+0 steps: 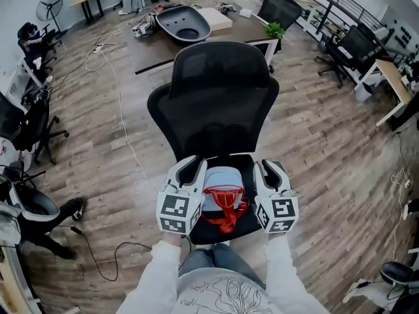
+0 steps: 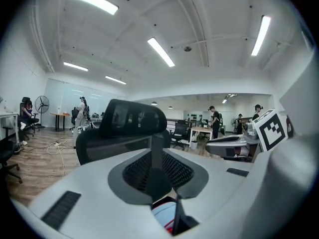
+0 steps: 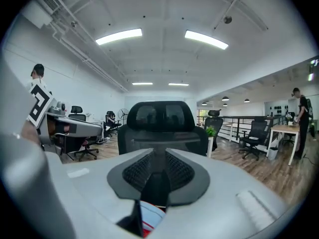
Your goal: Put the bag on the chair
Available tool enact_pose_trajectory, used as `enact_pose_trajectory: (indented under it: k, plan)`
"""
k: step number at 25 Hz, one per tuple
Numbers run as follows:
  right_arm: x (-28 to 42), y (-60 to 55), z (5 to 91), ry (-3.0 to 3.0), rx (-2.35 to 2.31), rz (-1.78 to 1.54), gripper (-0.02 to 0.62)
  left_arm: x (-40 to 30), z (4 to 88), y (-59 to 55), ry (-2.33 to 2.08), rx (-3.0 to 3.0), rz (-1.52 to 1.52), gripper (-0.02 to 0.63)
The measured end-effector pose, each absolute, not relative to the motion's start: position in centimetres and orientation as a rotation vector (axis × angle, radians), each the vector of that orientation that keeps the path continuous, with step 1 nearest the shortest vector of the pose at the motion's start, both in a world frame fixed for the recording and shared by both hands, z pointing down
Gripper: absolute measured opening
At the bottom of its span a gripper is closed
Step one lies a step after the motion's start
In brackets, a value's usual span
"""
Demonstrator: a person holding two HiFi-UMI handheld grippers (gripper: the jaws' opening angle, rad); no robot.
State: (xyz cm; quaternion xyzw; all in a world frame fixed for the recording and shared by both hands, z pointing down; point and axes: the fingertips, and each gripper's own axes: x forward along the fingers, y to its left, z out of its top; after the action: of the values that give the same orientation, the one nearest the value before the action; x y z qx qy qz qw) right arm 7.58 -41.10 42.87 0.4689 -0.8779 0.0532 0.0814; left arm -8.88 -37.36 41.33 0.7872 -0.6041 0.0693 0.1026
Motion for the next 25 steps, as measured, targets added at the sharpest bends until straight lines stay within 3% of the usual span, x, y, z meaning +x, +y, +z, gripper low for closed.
enact_pose_trajectory:
  k: [11, 25]
  plan:
    - [8.2, -37.2, 35.1, -2.718, 1.539, 0.057, 0.083, -10.0, 33.9, -33.4, -1.978, 2.286, 0.027, 0.043]
    - [9.6, -36.1, 32.8, -2.737, 1.588, 0.001, 0.083, -9.5, 32.0, -32.0, -2.011, 2.299, 0.002, 0.043]
